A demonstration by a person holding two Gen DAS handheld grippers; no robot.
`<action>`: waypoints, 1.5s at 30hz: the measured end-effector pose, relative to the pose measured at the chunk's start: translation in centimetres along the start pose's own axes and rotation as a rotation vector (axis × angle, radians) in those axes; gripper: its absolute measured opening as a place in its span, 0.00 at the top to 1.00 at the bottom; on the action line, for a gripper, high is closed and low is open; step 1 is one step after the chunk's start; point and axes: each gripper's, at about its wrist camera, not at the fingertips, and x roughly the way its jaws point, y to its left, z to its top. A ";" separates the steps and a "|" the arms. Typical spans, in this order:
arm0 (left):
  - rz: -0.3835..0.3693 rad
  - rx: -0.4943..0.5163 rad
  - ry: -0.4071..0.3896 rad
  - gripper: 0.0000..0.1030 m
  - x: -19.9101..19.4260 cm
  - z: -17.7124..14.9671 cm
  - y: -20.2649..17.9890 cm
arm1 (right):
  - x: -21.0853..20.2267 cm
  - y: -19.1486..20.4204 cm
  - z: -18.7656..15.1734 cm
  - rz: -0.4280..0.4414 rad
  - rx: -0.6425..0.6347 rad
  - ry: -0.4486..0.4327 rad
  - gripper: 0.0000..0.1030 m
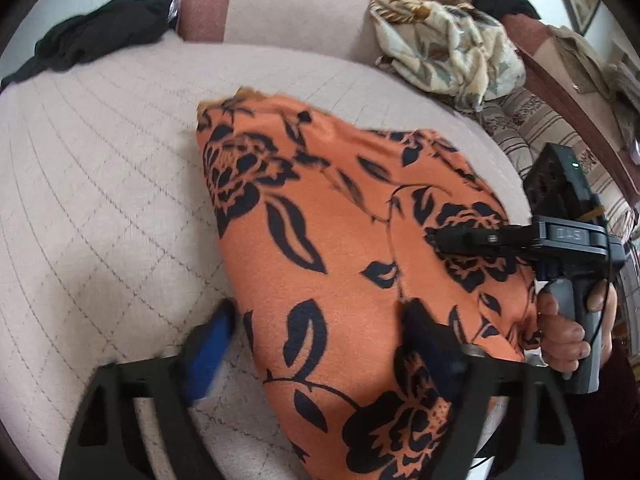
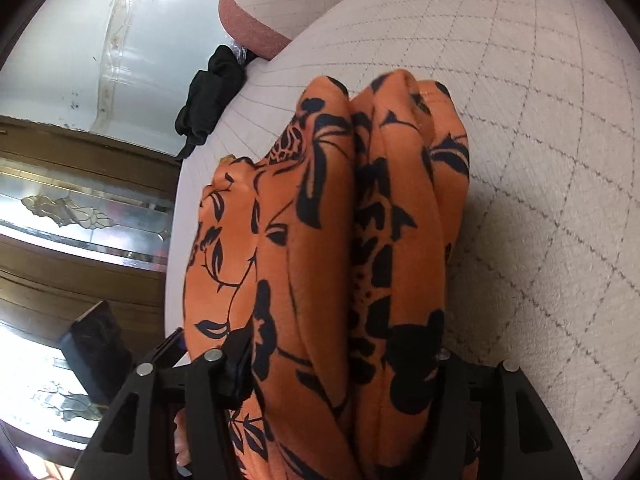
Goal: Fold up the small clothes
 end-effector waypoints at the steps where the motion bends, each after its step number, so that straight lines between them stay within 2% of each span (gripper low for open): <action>1: -0.026 -0.024 0.034 0.08 0.6 -0.2 0.2 | -0.1 -0.2 0.0 0.006 0.003 0.002 0.41; 3: -0.040 -0.045 0.026 0.08 0.5 -0.5 0.2 | -0.5 -0.5 -0.3 0.009 0.015 0.006 0.40; 6: -0.029 0.002 0.010 0.09 0.0 -1.0 -0.7 | -1.2 -0.4 -1.0 -0.016 0.013 -0.002 0.37; 7: -0.032 0.020 -0.009 0.13 -0.3 -1.2 -1.1 | -1.4 -0.4 -1.4 -0.027 0.007 -0.006 0.37; 8: -0.036 0.034 -0.020 0.24 -0.5 -1.3 -1.6 | -1.4 -0.2 -1.7 -0.039 -0.002 -0.014 0.37; 10: -0.011 0.062 -0.053 0.34 -1.1 -1.4 -2.0 | -1.3 0.5 -2.2 -0.064 -0.034 -0.027 0.37; 12: -0.019 0.039 -0.068 0.50 -1.5 -1.3 -1.5 | -1.2 1.3 -2.7 -0.085 -0.057 -0.044 0.43; 13: -0.038 0.016 -0.074 0.53 -1.7 -1.1 -1.0 | -1.3 1.5 -2.8 -0.089 -0.065 -0.049 0.49; 15: -0.049 -0.005 -0.096 0.57 -2.2 -0.7 -0.6 | -1.6 2.3 -3.1 -0.095 -0.087 -0.073 0.53; 17: -0.003 0.011 -0.143 0.58 -3.3 -0.5 -0.6 | -1.7 3.0 -3.0 -0.079 -0.095 -0.090 0.56; 21: 0.022 0.002 -0.225 0.58 -6.2 -0.6 0.3 | -1.5 5.0 -3.3 -0.036 -0.142 -0.110 0.57; 27: 0.100 0.027 -0.299 0.58 -8.8 -1.0 1.2 | -1.3 8.1 -3.6 0.031 -0.222 -0.164 0.57; 36: 0.196 0.019 -0.305 0.58 -9.6 -1.2 2.6 | 1.4 10.1 -3.7 0.047 -0.249 -0.154 0.57; 45: 0.235 0.005 -0.280 0.58 -9.9 -1.5 3.3 | 3.9 11.2 -3.1 0.031 -0.272 -0.120 0.57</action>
